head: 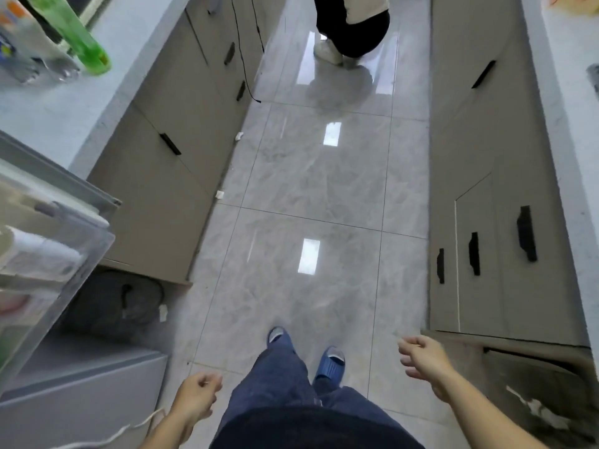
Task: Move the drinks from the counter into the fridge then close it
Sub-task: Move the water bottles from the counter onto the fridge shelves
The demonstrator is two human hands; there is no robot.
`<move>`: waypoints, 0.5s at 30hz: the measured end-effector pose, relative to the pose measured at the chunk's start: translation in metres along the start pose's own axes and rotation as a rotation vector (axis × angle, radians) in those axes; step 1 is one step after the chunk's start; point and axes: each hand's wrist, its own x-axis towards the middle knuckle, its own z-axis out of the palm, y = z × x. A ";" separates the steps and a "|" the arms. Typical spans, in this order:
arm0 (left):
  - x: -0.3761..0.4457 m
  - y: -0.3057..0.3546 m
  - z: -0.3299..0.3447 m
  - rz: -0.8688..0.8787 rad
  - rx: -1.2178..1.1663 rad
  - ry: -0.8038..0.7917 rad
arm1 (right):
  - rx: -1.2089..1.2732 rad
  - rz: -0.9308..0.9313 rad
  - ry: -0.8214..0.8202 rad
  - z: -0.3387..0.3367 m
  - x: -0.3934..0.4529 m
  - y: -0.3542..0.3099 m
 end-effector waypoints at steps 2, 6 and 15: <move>0.011 0.009 -0.005 -0.058 -0.036 0.043 | -0.003 -0.049 -0.028 0.007 0.017 -0.052; 0.041 0.038 -0.010 -0.137 -0.098 0.066 | -0.071 -0.098 -0.075 0.025 0.052 -0.129; 0.106 0.218 -0.031 -0.122 -0.265 0.063 | -0.245 -0.007 0.013 0.045 0.101 -0.241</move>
